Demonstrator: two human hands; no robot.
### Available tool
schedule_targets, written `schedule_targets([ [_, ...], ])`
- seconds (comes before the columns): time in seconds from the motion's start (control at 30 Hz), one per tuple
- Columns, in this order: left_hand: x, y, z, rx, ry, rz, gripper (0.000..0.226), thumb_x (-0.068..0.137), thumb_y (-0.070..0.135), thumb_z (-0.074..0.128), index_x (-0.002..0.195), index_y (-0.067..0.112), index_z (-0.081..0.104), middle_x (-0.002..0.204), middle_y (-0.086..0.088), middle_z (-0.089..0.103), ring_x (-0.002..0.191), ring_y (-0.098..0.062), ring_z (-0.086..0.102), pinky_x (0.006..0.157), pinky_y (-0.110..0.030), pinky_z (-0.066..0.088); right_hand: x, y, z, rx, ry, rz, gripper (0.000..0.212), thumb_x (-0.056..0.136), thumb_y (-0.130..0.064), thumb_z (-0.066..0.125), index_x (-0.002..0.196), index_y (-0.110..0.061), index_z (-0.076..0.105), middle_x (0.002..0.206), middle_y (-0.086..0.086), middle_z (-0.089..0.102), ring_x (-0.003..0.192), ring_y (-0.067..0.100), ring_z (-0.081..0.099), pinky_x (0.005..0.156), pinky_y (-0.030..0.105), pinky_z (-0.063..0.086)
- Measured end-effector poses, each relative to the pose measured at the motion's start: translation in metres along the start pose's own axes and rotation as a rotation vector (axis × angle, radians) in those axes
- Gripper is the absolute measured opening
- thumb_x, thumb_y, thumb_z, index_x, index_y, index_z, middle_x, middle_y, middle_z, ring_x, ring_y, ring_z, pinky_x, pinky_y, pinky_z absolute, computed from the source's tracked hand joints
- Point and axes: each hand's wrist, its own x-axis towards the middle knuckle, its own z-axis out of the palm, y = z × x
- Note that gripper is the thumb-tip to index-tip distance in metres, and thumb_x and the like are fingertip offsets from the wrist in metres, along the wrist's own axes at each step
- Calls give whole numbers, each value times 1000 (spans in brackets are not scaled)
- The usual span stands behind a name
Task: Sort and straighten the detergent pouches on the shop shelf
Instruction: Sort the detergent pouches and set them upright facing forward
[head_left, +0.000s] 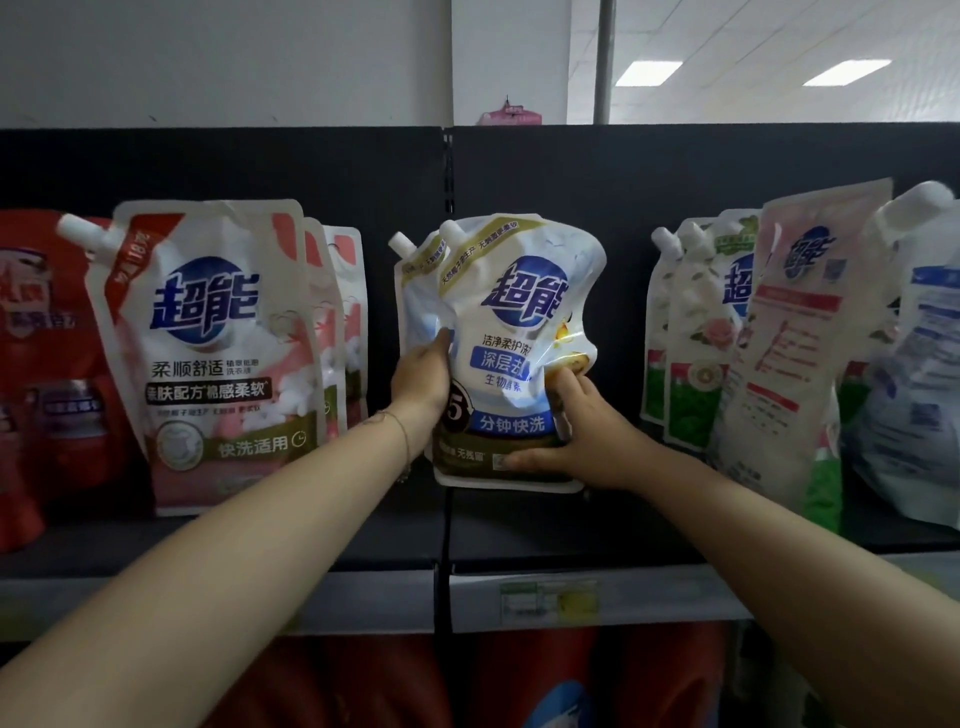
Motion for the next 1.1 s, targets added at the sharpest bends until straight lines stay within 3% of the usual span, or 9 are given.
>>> schedule_targets([
  [0.13, -11, 2, 3, -235, -192, 107, 60, 89, 64, 41, 122, 17, 61, 112, -11, 70, 105, -30, 65, 98, -48, 48, -4, 3, -6, 225, 51, 124, 67, 65, -54, 78, 115, -26, 43, 123, -7, 51, 99, 4, 54, 71, 17, 48],
  [0.23, -21, 5, 2, -208, -331, 155, 66, 80, 61, 52, 131, 18, 52, 120, -11, 66, 110, -29, 64, 96, -46, 50, -7, 3, -4, 404, 52, 210, 83, 73, -40, 79, 136, -18, 30, 123, -12, 40, 107, 3, 44, 61, 11, 41],
  [0.43, -36, 4, -16, -114, -316, 149, 30, 76, 29, 72, 103, 23, 61, 102, -3, 71, 92, -20, 69, 77, -31, 55, -2, 2, 4, 619, 135, 204, 100, 67, -21, 86, 143, -23, 22, 134, 0, 47, 115, 17, 53, 70, 16, 50],
  [0.5, -42, 5, -26, -80, -313, 144, 38, 67, 32, 76, 102, 23, 62, 102, -4, 72, 92, -22, 69, 80, -35, 56, 2, 0, 5, 656, 119, 214, 101, 62, -18, 89, 139, -25, 24, 133, 1, 49, 116, 20, 55, 77, 26, 53],
  [0.63, -43, 3, -35, -39, -166, 123, 51, 57, 36, 84, 100, 17, 64, 98, -6, 73, 87, -22, 71, 77, -37, 57, 10, -7, 11, 748, 166, 275, 99, 56, -9, 91, 130, -26, 27, 119, -2, 54, 102, 17, 59, 83, 36, 54],
  [0.73, -40, 2, -32, 7, 15, 135, 93, 29, 63, 88, 103, 12, 65, 93, -3, 73, 81, -20, 72, 77, -39, 59, 17, -9, 18, 816, 206, 342, 82, 53, -6, 91, 117, -15, 40, 109, 2, 63, 93, 20, 65, 81, 40, 56],
  [0.8, -36, 1, -30, 74, 138, 128, 103, 18, 72, 83, 101, 14, 61, 94, -1, 71, 83, -19, 70, 78, -40, 58, 23, -10, 19, 827, 199, 371, 75, 50, -7, 92, 114, -12, 54, 103, 5, 70, 89, 24, 70, 82, 45, 57],
  [1.0, -34, 1, -18, 55, 232, 196, 63, 54, 44, 89, 95, 14, 52, 85, 6, 62, 73, -5, 61, 56, -18, 45, 26, -11, 12, 822, 205, 337, 59, 51, -6, 92, 102, -15, 63, 95, 5, 74, 84, 23, 72, 79, 44, 58],
  [1.1, -34, 1, -22, -29, 157, 177, 62, 58, 48, 84, 98, 16, 50, 93, 3, 62, 81, -10, 63, 65, -23, 51, 20, -12, 9, 751, 153, 244, 50, 60, -5, 87, 95, -19, 54, 97, 2, 71, 80, 14, 70, 70, 32, 57],
])
